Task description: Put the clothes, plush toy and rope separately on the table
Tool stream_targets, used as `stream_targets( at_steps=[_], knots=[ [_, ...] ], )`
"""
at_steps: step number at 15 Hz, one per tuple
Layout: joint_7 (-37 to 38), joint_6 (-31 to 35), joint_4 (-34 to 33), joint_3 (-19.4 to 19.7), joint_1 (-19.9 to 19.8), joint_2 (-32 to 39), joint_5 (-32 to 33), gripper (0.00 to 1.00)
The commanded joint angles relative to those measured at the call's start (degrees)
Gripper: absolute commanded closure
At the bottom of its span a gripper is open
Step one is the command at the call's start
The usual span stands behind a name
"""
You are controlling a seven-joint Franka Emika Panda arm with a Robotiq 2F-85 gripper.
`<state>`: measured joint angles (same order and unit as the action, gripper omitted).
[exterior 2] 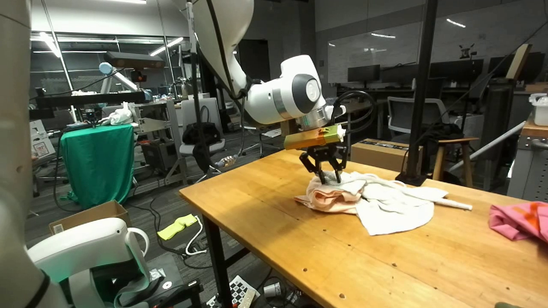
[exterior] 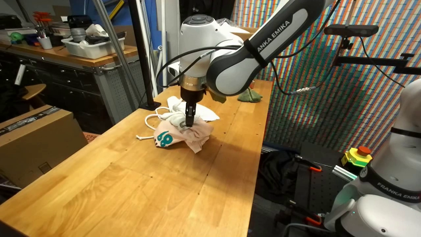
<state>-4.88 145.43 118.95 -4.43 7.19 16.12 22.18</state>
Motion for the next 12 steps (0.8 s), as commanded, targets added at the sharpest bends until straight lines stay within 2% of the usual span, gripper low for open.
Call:
stream_targets(
  at_steps=[1,3,5,6,12],
  knots=[
    [0.97,0.22,-0.68,0.74,1.0,-0.75,1.03,0.85],
    [0.97,0.19,-0.74,0.72,1.06,-0.75,0.97,0.92],
    [1.02,0.14,-0.83,0.76,1.09,-0.66,1.0,0.94],
    [1.02,0.02,-0.91,0.79,1.08,-0.67,0.99,0.9],
    [1.66,1.11,-2.1,1.44,0.96,-3.06,2.01,0.91]
  ],
)
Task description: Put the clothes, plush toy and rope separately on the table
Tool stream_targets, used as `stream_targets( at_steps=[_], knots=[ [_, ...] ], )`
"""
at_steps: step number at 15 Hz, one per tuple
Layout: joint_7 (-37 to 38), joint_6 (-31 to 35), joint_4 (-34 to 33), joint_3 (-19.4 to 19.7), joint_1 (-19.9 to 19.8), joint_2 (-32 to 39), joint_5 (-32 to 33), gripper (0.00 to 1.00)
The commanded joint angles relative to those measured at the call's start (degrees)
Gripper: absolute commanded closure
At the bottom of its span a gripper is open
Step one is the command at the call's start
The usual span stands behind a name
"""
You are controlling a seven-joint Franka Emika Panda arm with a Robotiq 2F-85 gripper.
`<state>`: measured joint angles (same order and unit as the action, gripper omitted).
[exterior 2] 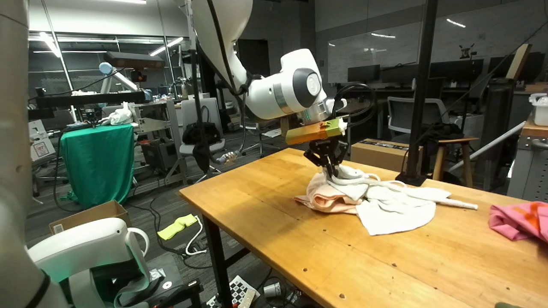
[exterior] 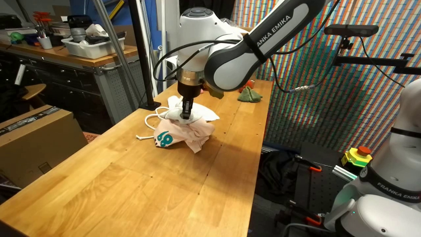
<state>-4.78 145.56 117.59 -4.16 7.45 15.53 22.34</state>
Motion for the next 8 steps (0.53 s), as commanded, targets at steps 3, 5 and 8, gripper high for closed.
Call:
stream_targets(
  at_steps=[3,5,8],
  knots=[
    [2.97,2.44,-1.77,1.71,0.57,-4.98,3.24,0.91],
    [4.47,3.61,-2.51,2.06,0.52,-6.79,4.54,0.91],
    [7.47,5.78,-3.15,2.54,0.43,-9.5,7.5,0.91]
  ],
)
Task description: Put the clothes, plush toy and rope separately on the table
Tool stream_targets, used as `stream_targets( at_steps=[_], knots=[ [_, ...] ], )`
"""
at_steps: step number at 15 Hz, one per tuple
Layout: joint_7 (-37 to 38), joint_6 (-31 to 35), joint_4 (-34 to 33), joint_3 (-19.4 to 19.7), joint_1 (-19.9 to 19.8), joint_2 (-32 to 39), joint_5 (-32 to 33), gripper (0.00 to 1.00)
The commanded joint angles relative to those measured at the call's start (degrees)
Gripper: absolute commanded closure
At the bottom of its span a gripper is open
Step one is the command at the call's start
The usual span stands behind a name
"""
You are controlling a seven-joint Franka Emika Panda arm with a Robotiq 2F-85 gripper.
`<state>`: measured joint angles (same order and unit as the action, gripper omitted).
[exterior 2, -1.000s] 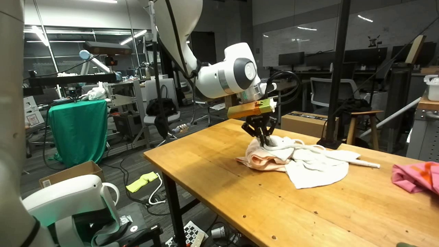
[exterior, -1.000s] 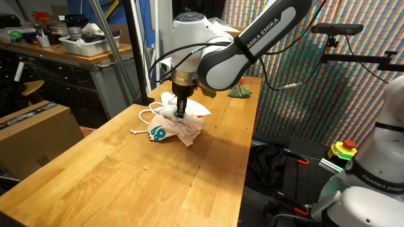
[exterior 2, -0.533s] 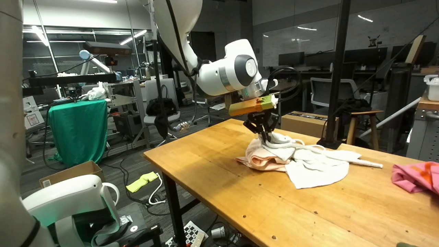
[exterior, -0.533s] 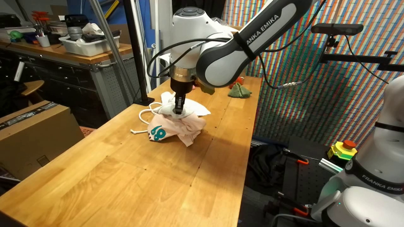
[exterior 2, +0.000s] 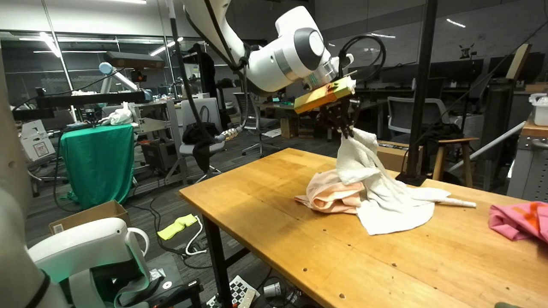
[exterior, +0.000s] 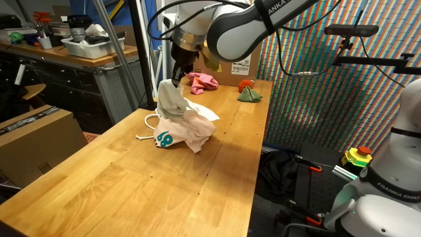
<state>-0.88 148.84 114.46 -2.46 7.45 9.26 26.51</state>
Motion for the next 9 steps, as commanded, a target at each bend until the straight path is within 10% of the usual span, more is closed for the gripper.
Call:
stream_targets(
  at_steps=[1,9],
  knots=[
    [4.39,2.96,-0.21,0.82,0.35,-4.22,4.18,0.91],
    [12.97,5.62,-3.46,0.44,-0.1,-11.52,9.05,0.91]
  ],
)
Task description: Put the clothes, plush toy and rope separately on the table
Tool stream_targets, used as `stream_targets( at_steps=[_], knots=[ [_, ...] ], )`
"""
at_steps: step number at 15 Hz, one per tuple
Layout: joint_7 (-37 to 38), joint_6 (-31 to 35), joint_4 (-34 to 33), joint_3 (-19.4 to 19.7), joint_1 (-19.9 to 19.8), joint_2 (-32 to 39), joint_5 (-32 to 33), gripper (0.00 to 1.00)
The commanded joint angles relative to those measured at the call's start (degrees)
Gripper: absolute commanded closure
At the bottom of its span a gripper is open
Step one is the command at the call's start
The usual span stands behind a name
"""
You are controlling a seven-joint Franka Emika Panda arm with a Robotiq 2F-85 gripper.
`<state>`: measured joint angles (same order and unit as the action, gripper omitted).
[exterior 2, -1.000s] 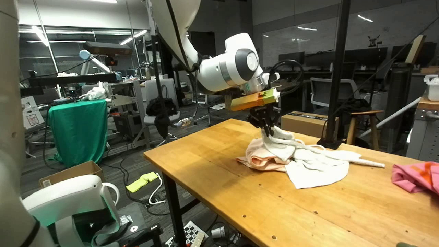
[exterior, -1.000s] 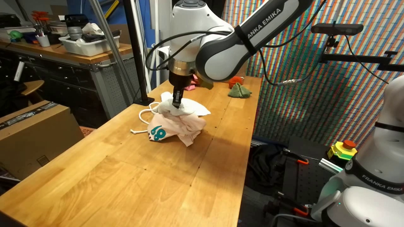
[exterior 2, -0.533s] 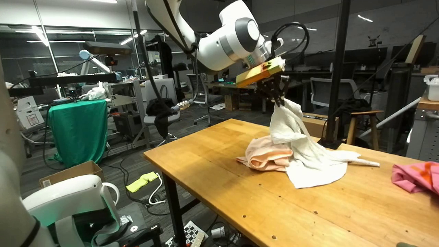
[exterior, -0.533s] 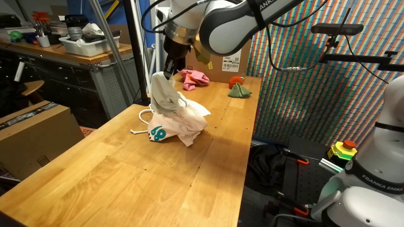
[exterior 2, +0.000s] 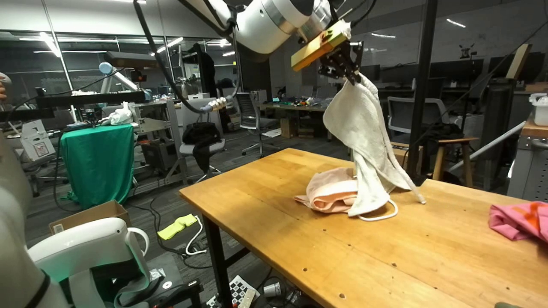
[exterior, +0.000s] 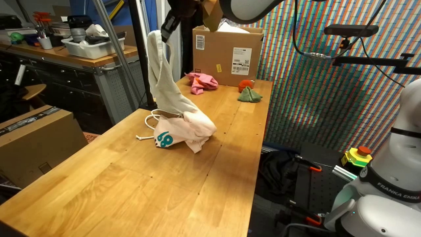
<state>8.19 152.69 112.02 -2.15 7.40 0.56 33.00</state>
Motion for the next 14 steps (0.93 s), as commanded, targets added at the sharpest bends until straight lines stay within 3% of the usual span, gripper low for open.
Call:
stream_targets(
  at_steps=[1,8,12,14],
  knots=[
    [4.95,1.99,-1.61,0.02,-0.08,-3.43,3.2,0.91],
    [20.38,2.31,-7.55,-1.6,-0.09,-4.38,13.03,0.91],
    [22.28,1.62,-8.34,-3.55,0.83,-3.65,15.91,0.91],
    [18.04,0.47,-7.67,-4.8,2.06,-2.79,11.77,0.91]
  ],
)
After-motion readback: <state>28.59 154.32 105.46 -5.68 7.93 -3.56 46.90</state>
